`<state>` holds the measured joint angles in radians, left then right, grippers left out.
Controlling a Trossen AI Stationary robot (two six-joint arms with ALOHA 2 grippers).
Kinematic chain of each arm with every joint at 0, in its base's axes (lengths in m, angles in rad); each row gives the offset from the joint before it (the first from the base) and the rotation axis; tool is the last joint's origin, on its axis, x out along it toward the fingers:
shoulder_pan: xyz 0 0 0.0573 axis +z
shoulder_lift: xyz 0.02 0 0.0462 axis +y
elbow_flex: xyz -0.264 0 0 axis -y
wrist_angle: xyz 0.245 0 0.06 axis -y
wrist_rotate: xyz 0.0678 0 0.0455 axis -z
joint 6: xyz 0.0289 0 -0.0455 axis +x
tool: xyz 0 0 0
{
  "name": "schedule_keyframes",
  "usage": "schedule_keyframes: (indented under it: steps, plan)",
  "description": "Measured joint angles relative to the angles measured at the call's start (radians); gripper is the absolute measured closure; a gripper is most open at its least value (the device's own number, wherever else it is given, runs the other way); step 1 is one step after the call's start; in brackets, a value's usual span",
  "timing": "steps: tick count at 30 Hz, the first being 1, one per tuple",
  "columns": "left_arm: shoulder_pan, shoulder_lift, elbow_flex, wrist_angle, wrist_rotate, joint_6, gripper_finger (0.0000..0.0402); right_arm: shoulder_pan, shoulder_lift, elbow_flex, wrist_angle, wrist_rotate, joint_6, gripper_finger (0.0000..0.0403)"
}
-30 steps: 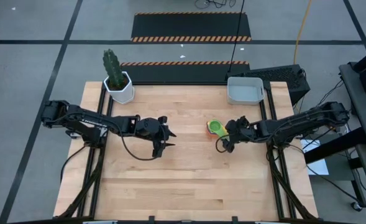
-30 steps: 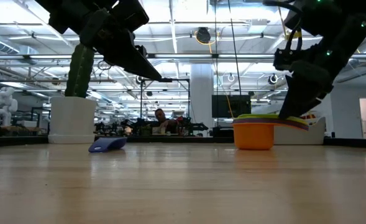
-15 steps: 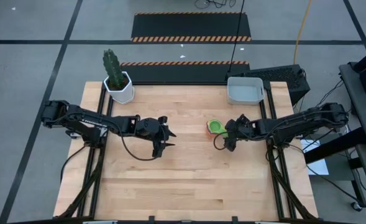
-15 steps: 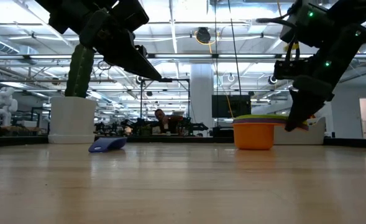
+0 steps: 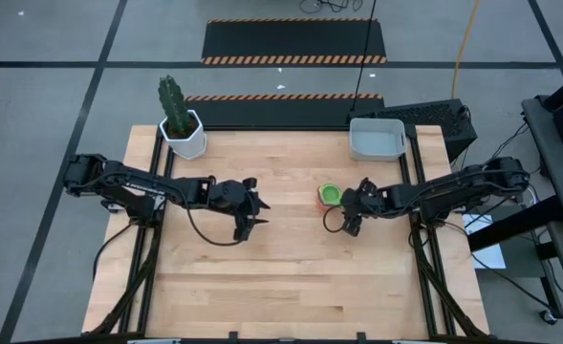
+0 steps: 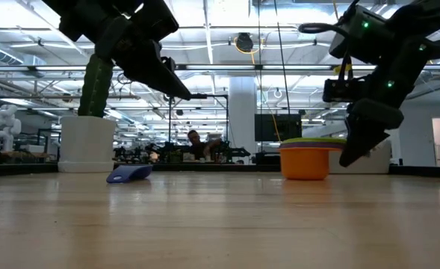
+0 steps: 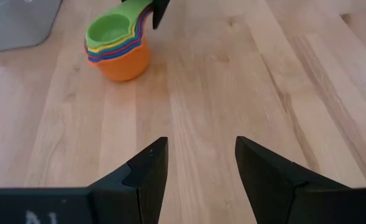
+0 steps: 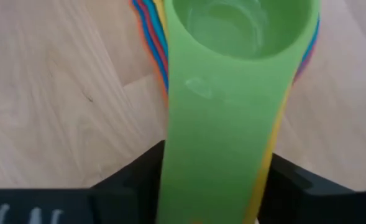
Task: Nest measuring cups in basket
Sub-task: Stack the green measuring cup on top of the yellow measuring cup
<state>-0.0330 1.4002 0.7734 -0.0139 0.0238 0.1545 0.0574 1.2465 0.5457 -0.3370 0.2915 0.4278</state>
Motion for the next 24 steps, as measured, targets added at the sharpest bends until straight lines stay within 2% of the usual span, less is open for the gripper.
schedule_keyframes:
  steps: [10,19,24]
  plan:
    - [0.000,0.000,0.000,-0.118,0.000,-0.030,0.0213,-0.055,0.000,0.000,0.050,0.019,-0.126,0.0262]
    - [-0.023,0.000,0.000,-0.197,-0.004,-0.082,0.0213,-0.126,0.000,0.000,0.173,-0.009,-0.245,0.0259]
    - [-0.037,0.000,0.000,-0.236,-0.061,-0.086,0.0213,-0.163,0.000,0.000,0.210,-0.015,-0.286,0.0261]
